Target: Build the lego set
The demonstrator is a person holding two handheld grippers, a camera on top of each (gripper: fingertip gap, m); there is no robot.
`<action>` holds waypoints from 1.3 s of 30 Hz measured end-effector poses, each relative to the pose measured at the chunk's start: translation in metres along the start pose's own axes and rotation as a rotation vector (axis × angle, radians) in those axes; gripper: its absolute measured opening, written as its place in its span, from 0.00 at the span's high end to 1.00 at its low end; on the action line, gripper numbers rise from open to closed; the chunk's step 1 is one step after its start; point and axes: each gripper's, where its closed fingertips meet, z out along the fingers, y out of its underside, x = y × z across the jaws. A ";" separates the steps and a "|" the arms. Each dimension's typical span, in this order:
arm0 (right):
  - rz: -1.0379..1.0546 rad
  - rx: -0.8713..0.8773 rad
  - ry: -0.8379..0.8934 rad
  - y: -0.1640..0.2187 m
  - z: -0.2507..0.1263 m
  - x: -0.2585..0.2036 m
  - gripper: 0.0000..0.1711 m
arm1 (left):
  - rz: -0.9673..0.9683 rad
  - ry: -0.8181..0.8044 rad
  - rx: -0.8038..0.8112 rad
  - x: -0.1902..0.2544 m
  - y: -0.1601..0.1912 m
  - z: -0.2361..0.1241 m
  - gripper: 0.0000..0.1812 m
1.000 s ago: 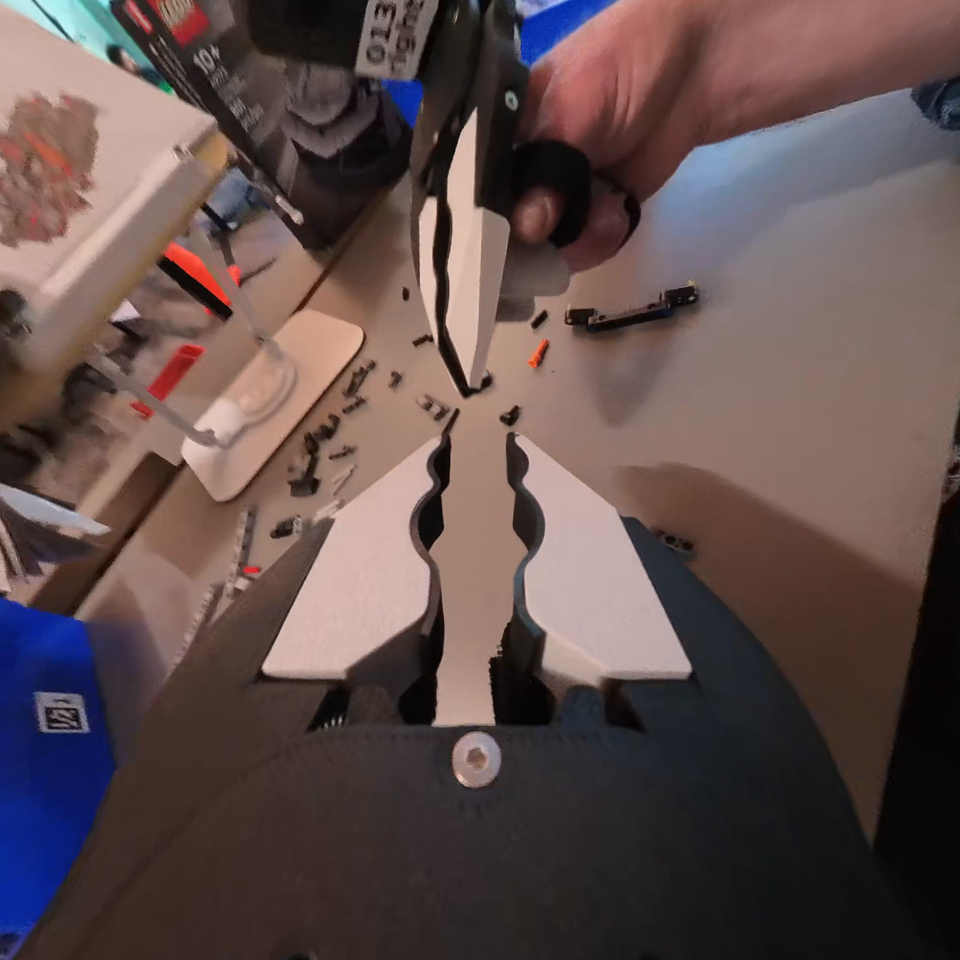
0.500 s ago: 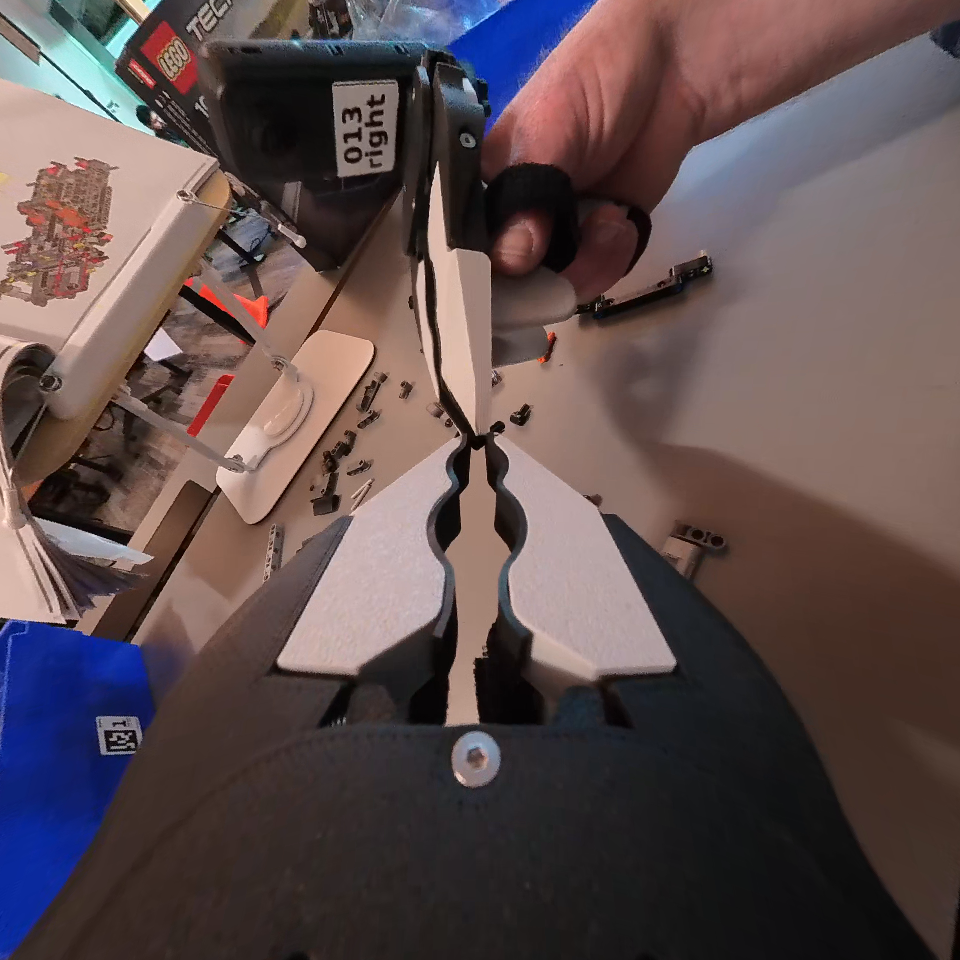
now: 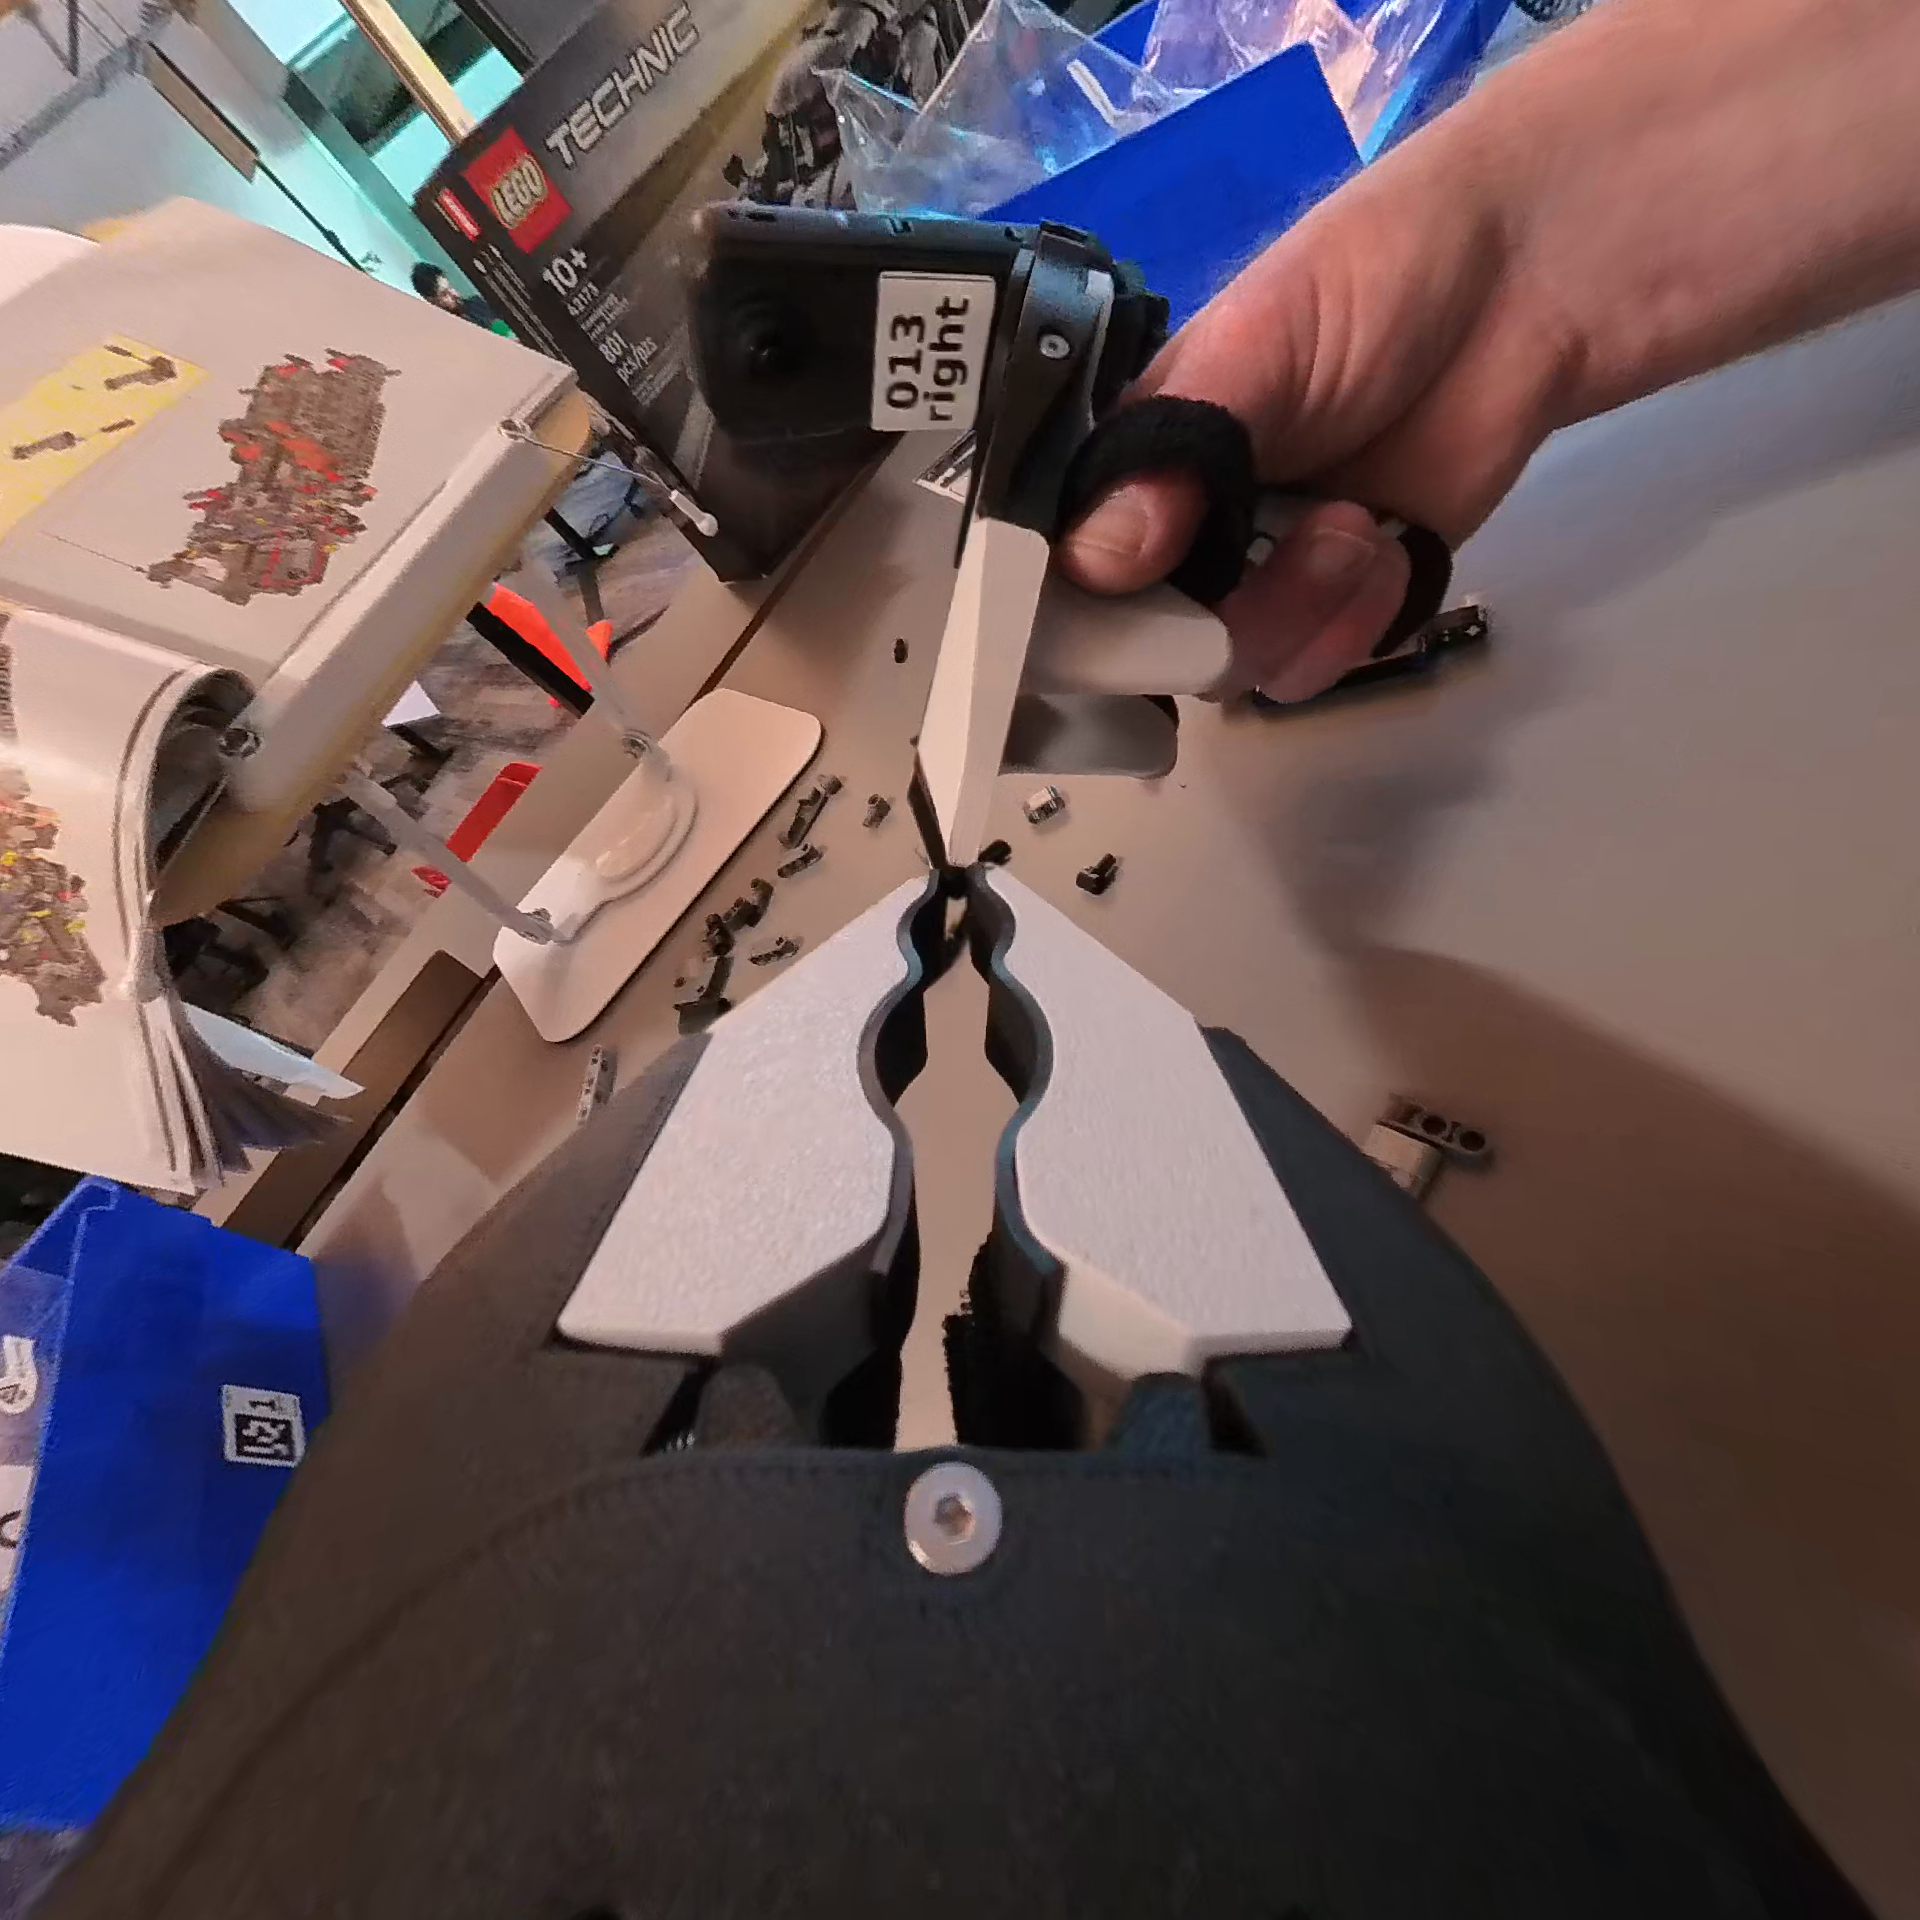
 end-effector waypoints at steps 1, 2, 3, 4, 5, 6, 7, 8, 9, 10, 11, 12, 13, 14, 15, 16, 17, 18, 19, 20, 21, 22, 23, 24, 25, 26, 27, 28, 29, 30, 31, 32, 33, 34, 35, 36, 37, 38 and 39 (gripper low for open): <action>0.009 0.010 -0.007 -0.001 0.000 -0.001 0.99 | 0.002 -0.006 0.005 -0.001 -0.001 -0.001 0.99; 0.017 0.016 -0.014 -0.001 0.001 -0.002 0.99 | 0.010 -0.010 0.007 -0.001 -0.002 -0.001 0.99; 0.024 0.015 -0.016 0.000 0.000 -0.001 0.99 | 0.020 -0.008 0.005 0.000 -0.002 -0.001 0.99; 0.028 0.010 -0.018 0.001 0.000 -0.001 1.00 | 0.022 -0.002 0.002 0.001 -0.001 -0.001 0.99; 0.031 0.004 -0.022 0.002 0.000 -0.001 1.00 | 0.020 0.002 0.007 0.002 -0.001 -0.001 0.98; 0.033 -0.002 -0.021 0.003 0.000 0.000 1.00 | 0.020 0.004 0.006 0.003 0.000 -0.001 0.98; 0.034 -0.006 -0.023 0.004 0.000 -0.001 1.00 | 0.020 0.003 0.007 0.003 0.000 -0.001 0.98; 0.036 -0.010 -0.026 0.004 0.000 -0.001 1.00 | 0.020 0.003 0.011 0.004 -0.001 -0.001 0.98; 0.036 -0.013 -0.025 0.004 0.001 -0.001 1.00 | 0.019 0.004 0.011 0.003 -0.001 -0.001 0.98; 0.038 -0.020 -0.020 0.004 0.001 -0.001 1.00 | 0.020 0.008 0.008 0.004 -0.001 -0.001 0.98; 0.036 -0.028 -0.019 0.004 0.000 -0.001 1.00 | 0.021 0.011 0.010 0.004 -0.001 -0.001 0.98; 0.034 -0.037 -0.016 0.005 0.000 -0.001 1.00 | 0.020 0.013 0.012 0.004 -0.001 -0.001 0.98; 0.032 -0.046 -0.012 0.005 0.000 -0.001 1.00 | 0.023 0.010 0.011 0.004 0.000 -0.001 0.98; 0.030 -0.053 -0.010 0.005 0.000 -0.001 1.00 | 0.024 0.005 0.012 0.004 -0.001 -0.001 0.97; 0.030 -0.058 -0.010 0.005 0.000 -0.001 1.00 | 0.021 -0.005 0.015 0.003 -0.001 -0.001 0.96; 0.029 -0.063 -0.006 0.005 0.000 -0.001 1.00 | 0.019 -0.015 0.016 0.001 -0.001 -0.001 0.95; 0.028 -0.070 -0.004 0.005 0.000 -0.001 1.00 | 0.018 -0.017 0.017 0.001 -0.001 -0.002 0.94; 0.026 -0.079 -0.002 0.006 0.000 -0.001 1.00 | 0.015 -0.014 0.019 0.001 -0.001 -0.002 0.93; 0.025 -0.086 -0.002 0.006 0.000 -0.001 1.00 | 0.012 -0.005 0.022 0.002 -0.001 -0.002 0.94; 0.026 -0.094 -0.002 0.007 0.000 -0.001 1.00 | 0.014 0.007 0.022 0.004 -0.001 -0.001 0.95; 0.029 -0.102 -0.005 0.007 0.000 -0.002 1.00 | 0.022 0.021 0.025 0.006 -0.001 -0.001 0.97; 0.032 -0.110 -0.008 0.008 0.000 -0.002 1.00 | 0.032 0.028 0.030 0.008 -0.002 -0.002 0.98; 0.035 -0.123 -0.007 0.009 0.000 -0.002 1.00 | 0.036 0.038 0.027 0.009 -0.001 -0.001 0.98; 0.037 -0.138 -0.004 0.011 0.000 -0.001 1.00 | 0.033 0.051 0.025 0.011 -0.001 -0.001 0.98; 0.040 -0.152 -0.002 0.012 0.000 -0.001 1.00 | 0.024 0.065 0.025 0.012 0.000 -0.001 0.98; 0.040 -0.169 0.002 0.014 0.000 0.000 1.00 | 0.015 0.077 0.023 0.014 0.001 0.000 0.98; 0.041 -0.187 0.005 0.015 0.000 0.001 1.00 | 0.013 0.087 0.019 0.015 0.002 0.000 0.98; 0.042 -0.203 0.007 0.017 0.000 0.001 1.00 | 0.013 0.097 0.016 0.017 0.003 0.001 0.98; 0.042 -0.219 0.007 0.018 0.000 0.001 1.00 | 0.011 0.104 0.017 0.017 0.003 0.000 0.98; 0.040 -0.240 0.010 0.019 0.000 0.001 1.00 | 0.005 0.118 0.015 0.019 0.003 0.000 0.98; 0.036 -0.265 0.016 0.021 0.000 0.002 1.00 | -0.003 0.137 0.009 0.020 0.004 0.001 0.98; 0.033 -0.286 0.023 0.022 0.000 0.003 1.00 | -0.008 0.144 0.006 0.021 0.005 0.001 0.98; 0.031 -0.313 0.030 0.024 0.000 0.004 1.00 | -0.016 0.158 0.000 0.023 0.006 0.002 0.98; 0.028 -0.345 0.039 0.027 -0.001 0.005 1.00 | -0.028 0.186 -0.013 0.026 0.008 0.003 0.98; 0.030 -0.365 0.041 0.028 -0.001 0.006 1.00 | -0.030 0.196 -0.019 0.027 0.009 0.003 0.98; 0.030 -0.385 0.041 0.030 -0.001 0.006 1.00 | -0.024 0.201 -0.019 0.028 0.009 0.003 0.98; 0.028 -0.407 0.042 0.032 -0.001 0.007 1.00 | -0.033 0.219 -0.030 0.030 0.010 0.003 0.98; 0.030 -0.420 0.036 0.033 -0.001 0.006 1.00 | -0.042 0.236 -0.034 0.032 0.011 0.003 0.98; 0.034 -0.421 0.027 0.033 -0.001 0.006 1.00 | -0.037 0.235 -0.028 0.031 0.010 0.002 0.98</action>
